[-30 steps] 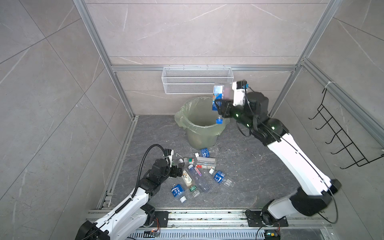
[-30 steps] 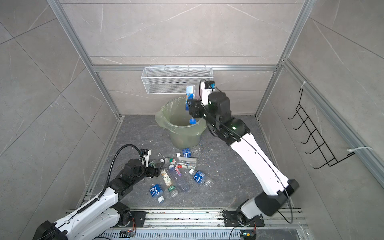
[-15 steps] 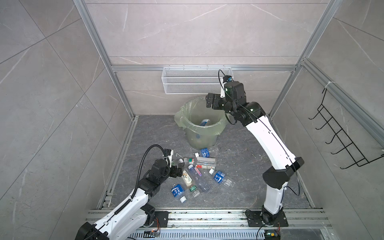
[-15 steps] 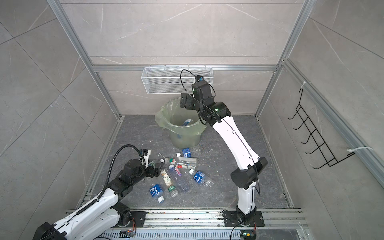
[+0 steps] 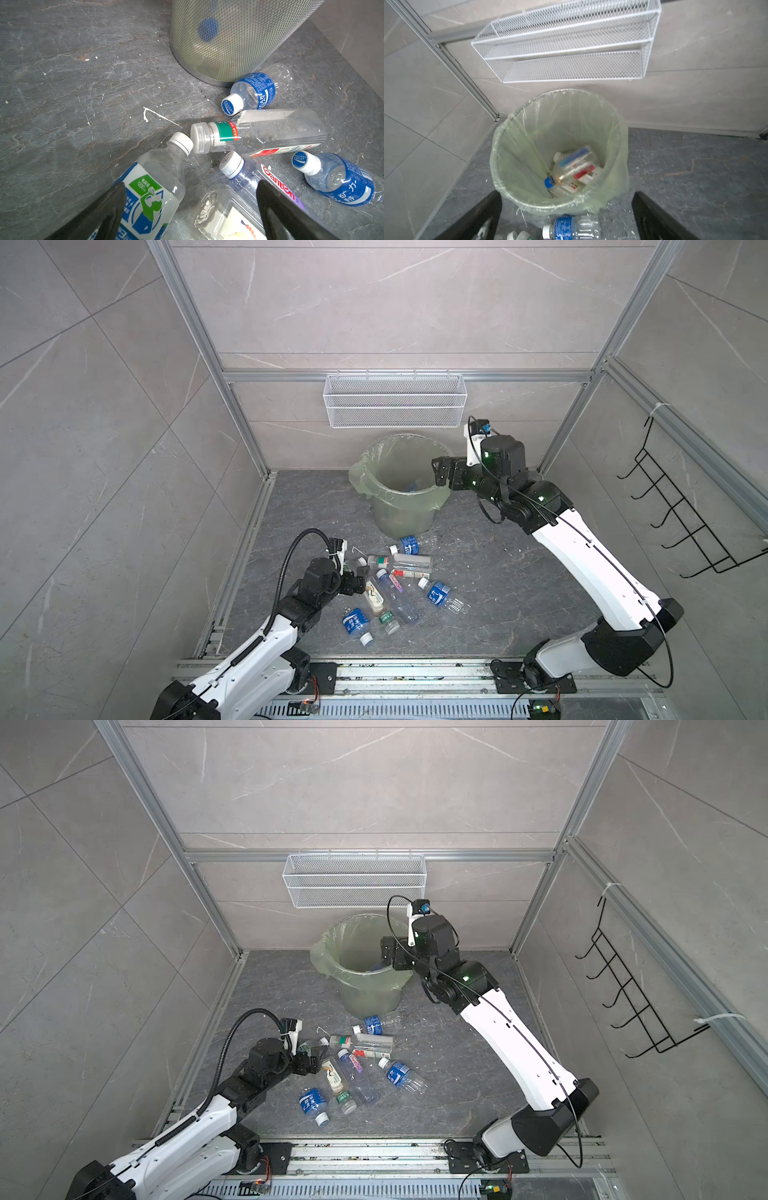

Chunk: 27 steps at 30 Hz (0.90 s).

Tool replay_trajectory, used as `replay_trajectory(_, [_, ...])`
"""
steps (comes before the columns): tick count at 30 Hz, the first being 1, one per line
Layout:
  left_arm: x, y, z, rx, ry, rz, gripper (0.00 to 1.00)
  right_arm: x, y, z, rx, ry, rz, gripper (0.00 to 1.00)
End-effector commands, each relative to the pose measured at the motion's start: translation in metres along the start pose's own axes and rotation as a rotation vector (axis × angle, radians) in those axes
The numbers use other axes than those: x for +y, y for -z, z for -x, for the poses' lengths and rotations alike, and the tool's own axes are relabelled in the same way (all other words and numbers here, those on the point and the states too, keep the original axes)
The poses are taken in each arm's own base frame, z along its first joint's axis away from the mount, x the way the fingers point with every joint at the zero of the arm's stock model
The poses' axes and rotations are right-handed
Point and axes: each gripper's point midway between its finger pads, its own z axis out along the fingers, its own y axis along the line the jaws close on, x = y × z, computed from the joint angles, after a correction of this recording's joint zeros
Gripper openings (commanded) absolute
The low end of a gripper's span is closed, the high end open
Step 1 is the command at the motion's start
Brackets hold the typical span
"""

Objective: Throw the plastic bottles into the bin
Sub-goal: 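Bring the right gripper back down over the bottle pile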

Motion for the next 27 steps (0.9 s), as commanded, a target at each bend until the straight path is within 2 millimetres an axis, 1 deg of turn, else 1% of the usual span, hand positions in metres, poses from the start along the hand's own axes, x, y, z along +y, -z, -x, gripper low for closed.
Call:
replay_trajectory(1, [-0.002,0.001,0.013,-0.044,-0.027,-0.005,1.00,-0.002,0.010,-0.013,0.001,0.016,0.020,1.00])
replay_trajectory(12, [-0.005,-0.002,0.012,-0.023,-0.033,-0.017,1.00,-0.025,0.017,-0.100,0.163,0.033,0.000,1.00])
replay_trajectory(15, [-0.003,-0.003,0.014,-0.016,-0.034,-0.002,1.00,-0.028,0.020,-0.123,0.213,0.038,0.012,1.00])
replay_trajectory(23, [0.000,0.001,0.018,-0.014,-0.022,0.026,1.00,-0.038,0.029,-0.177,0.338,0.064,0.026,0.99])
replay_trajectory(27, [0.006,0.005,0.020,0.007,-0.011,0.077,1.00,-0.044,0.032,-0.201,0.389,0.063,0.023,0.98])
